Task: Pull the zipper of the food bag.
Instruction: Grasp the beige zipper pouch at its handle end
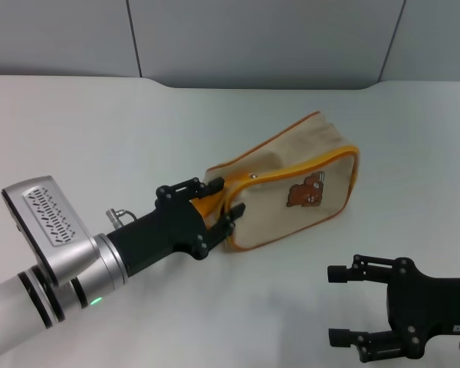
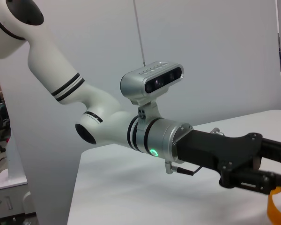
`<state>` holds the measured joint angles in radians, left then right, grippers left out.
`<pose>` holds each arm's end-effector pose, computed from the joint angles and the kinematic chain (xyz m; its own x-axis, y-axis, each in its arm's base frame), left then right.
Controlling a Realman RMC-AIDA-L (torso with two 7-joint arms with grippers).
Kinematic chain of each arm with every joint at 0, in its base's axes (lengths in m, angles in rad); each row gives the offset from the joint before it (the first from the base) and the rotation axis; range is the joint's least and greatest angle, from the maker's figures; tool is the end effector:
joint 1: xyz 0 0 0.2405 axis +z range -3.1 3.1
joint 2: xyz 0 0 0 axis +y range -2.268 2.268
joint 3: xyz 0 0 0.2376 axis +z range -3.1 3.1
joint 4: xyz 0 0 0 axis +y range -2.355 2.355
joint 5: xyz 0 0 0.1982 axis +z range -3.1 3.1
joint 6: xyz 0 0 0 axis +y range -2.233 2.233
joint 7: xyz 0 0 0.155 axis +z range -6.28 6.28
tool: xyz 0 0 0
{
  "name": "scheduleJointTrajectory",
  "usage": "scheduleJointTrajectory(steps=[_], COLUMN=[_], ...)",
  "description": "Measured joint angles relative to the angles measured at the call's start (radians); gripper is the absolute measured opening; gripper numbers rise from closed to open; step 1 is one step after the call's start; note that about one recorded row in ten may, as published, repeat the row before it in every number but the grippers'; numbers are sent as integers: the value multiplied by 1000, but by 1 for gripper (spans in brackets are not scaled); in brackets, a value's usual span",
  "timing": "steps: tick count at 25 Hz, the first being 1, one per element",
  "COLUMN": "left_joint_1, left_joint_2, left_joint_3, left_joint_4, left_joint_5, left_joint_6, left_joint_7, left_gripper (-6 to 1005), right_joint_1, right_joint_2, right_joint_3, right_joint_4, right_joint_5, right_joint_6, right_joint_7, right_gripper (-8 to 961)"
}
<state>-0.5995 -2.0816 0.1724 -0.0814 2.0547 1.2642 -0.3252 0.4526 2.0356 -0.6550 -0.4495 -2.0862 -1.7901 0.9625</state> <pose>-0.2346 0.2980 -0.0879 0.8239 -0.0373 0.5655 0.3057 -0.8110 -0.4989 0.2584 0.2446 -0.0156 0.8259 -0.1685 -0.5381 -0.2163 -0.9760 -0.0264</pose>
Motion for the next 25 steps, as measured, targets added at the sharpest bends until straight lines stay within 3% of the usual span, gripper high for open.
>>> scheduleJointTrajectory(steps=[15,19,25], left_joint_1=[-10,-3,47], left_joint_2=[1,7,14], left_joint_3=[-10,-2,1], left_joint_4=[-20,20,237], left_joint_5=[12,37,146], left_joint_6=[-5,53,242], left_joint_7=[-17,-90,-300], left_gripper=[228,147,128], right_joint_1=[-2,-1,7], right_joint_2=[3,3,2], right_joint_3=[0,2,28], right_joint_4=[0,0,-1], right_joint_5=[2,5,66], right_joint_6=[-10,-20,-75], right_joint_7=[2,2,2], right_gripper=[760,756,751])
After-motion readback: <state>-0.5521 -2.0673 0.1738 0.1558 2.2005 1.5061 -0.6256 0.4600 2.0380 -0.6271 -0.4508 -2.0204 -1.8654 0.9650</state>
